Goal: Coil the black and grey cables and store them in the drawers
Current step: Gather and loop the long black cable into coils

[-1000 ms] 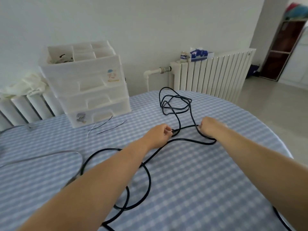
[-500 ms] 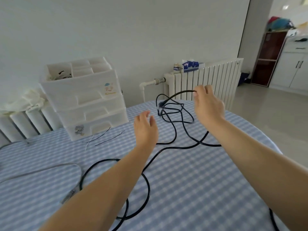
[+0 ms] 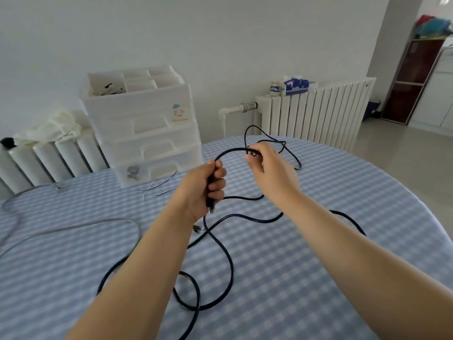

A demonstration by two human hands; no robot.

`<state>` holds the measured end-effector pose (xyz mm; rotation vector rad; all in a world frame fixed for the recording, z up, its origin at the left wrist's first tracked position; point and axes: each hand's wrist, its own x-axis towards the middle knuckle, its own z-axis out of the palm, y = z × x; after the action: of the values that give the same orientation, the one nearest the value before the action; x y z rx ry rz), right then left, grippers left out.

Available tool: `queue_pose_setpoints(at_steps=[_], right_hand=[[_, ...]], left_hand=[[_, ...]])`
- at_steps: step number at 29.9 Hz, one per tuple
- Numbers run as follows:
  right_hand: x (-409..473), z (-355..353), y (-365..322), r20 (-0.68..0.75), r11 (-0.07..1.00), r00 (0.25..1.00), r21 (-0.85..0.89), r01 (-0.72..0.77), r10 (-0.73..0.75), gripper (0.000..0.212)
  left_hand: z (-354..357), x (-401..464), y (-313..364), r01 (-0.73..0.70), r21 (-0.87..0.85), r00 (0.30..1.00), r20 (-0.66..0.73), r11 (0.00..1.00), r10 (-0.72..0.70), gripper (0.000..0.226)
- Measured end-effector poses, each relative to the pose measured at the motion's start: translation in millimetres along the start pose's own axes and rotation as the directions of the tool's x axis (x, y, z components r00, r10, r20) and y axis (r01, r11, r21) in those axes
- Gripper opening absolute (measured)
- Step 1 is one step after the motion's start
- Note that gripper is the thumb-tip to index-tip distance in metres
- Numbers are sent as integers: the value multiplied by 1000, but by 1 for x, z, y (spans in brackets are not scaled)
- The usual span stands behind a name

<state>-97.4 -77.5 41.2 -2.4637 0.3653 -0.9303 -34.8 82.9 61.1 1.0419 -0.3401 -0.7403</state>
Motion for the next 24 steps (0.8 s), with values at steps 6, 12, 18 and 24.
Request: queue_pose_setpoints(at_steps=[6,12,18,24], right_hand=[[-3,16,-23,480,405,794,686,-605,373,24],[-15,31,-35,435,347,796,733,-585,421,13],[-35,39,-36,291,849,914,368,-379,281,18],[-47,30,-49,385,995,920,22,-93,77,33]], left_hand=[[-24,-13,10,-161,-374,980,-169,913,104,32],[-38,-15,20,-239,-506,968,-190,829,164,32],[-36,-20,27,-341,-397,940,-158,852,303,37],[-21,-20,13,-402,22,916,-7,916,402,27]])
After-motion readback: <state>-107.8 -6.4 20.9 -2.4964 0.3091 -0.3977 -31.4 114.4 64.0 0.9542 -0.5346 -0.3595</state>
